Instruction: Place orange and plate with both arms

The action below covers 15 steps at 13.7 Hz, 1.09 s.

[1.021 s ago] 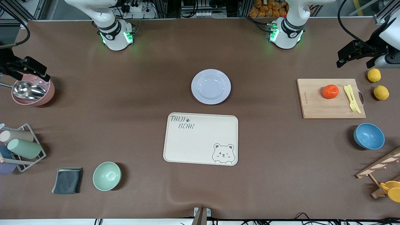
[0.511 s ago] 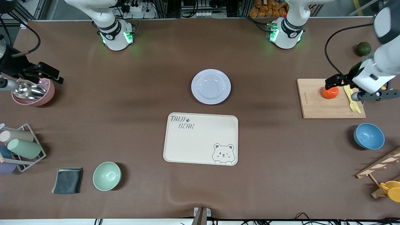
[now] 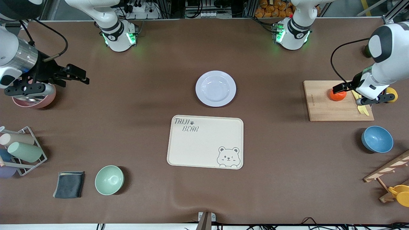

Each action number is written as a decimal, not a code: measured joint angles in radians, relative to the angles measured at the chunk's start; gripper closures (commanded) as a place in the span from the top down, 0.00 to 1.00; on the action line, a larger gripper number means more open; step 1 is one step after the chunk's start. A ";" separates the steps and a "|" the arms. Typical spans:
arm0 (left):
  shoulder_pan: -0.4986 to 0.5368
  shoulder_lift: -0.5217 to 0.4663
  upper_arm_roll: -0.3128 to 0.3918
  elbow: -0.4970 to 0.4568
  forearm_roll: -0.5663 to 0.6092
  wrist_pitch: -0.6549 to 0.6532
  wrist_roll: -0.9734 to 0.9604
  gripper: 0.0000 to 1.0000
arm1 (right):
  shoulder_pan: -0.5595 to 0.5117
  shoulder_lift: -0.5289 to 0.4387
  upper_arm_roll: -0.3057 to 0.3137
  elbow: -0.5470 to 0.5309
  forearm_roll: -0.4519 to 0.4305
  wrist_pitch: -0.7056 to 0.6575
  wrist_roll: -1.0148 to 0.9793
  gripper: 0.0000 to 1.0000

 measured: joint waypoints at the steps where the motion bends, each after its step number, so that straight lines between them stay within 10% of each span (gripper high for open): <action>1: 0.030 0.005 0.000 -0.051 0.016 0.072 0.002 1.00 | 0.004 -0.001 0.000 0.001 0.001 -0.009 0.000 1.00; 8: 0.174 0.151 0.000 -0.134 0.067 0.258 0.065 1.00 | 0.019 -0.002 0.001 0.007 0.012 -0.038 0.000 1.00; 15: 0.224 0.229 -0.001 -0.132 0.093 0.318 0.072 1.00 | 0.104 0.132 0.005 0.002 0.218 0.023 -0.001 1.00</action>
